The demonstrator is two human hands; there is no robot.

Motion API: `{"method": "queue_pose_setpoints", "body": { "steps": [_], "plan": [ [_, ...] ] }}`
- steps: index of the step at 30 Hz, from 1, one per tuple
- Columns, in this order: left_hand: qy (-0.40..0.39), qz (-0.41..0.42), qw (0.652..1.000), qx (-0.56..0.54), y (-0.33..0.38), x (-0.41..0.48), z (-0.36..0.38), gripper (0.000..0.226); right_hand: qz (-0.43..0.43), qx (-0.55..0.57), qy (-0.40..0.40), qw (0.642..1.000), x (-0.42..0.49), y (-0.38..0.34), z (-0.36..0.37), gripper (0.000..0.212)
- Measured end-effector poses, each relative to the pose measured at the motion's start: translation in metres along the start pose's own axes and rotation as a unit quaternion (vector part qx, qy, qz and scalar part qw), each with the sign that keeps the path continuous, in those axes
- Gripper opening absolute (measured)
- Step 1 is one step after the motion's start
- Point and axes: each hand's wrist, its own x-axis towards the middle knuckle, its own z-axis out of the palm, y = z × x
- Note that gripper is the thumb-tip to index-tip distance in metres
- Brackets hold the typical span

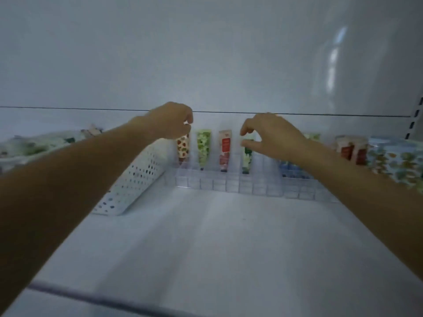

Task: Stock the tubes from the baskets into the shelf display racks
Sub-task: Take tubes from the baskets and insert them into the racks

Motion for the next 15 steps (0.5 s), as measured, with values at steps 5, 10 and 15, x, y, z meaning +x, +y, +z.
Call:
{"method": "queue_pose_setpoints", "body": {
  "steps": [5, 10, 15],
  "plan": [
    [-0.081, -0.088, 0.993, 0.022, -0.101, -0.026, -0.019, 0.025, -0.075, 0.062, -0.008, 0.995, 0.061, -0.085, 0.016, 0.027],
    [-0.141, -0.051, 0.989, -0.018, -0.155, -0.041, -0.016, 0.020, -0.066, 0.134, -0.080, 0.985, 0.110, -0.145, 0.030, 0.021],
    [-0.233, -0.011, 0.967, -0.107, -0.179, -0.042, -0.020, 0.017, -0.031, 0.113, -0.159, 0.980, 0.143, -0.170, 0.044, 0.021]
  ]
}}
